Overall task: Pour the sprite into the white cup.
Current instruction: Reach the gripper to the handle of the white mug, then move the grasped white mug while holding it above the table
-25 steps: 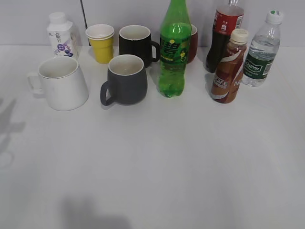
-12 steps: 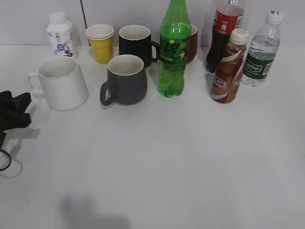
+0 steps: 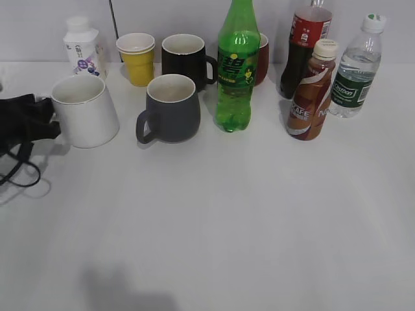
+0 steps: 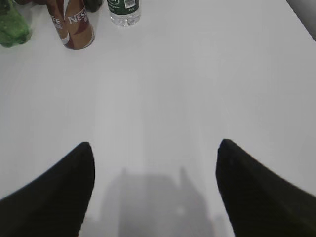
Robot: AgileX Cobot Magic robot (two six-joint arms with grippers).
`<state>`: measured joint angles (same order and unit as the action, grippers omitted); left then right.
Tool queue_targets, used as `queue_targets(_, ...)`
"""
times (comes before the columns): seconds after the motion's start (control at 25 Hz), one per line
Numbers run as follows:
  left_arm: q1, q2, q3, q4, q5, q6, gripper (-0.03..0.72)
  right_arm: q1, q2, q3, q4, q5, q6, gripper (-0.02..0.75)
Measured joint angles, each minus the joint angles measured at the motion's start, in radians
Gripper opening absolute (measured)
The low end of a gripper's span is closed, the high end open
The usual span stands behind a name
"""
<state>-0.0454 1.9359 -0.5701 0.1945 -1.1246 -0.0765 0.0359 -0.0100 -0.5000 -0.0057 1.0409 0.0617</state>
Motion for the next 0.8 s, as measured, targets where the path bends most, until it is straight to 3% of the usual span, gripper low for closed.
queue_targets(0.08,0.000,0.025,-0.052,0.014,0.053,0.000,0.286,0.000,0.000,0.000,0.000,0.000,0.000,0.574)
queue_targets(0.28,0.000,0.048,-0.127,0.064,0.120,0.005,0.046,0.000,0.000,0.000,0.006,0.000,0.000,0.574)
queue_targets(0.56,0.000,-0.034,-0.108,0.128,0.167,0.018,0.040,0.000,0.000,-0.009,0.068,-0.029,-0.019,0.574)
queue_targets(0.64,0.000,-0.094,-0.089,0.129,0.169,0.019,0.040,0.000,0.013,-0.018,0.070,-0.145,-0.062,0.574)
queue_targets(0.8,0.003,-0.221,-0.044,0.132,0.166,0.019,0.040,0.000,0.103,-0.024,0.071,-0.644,-0.194,0.574)
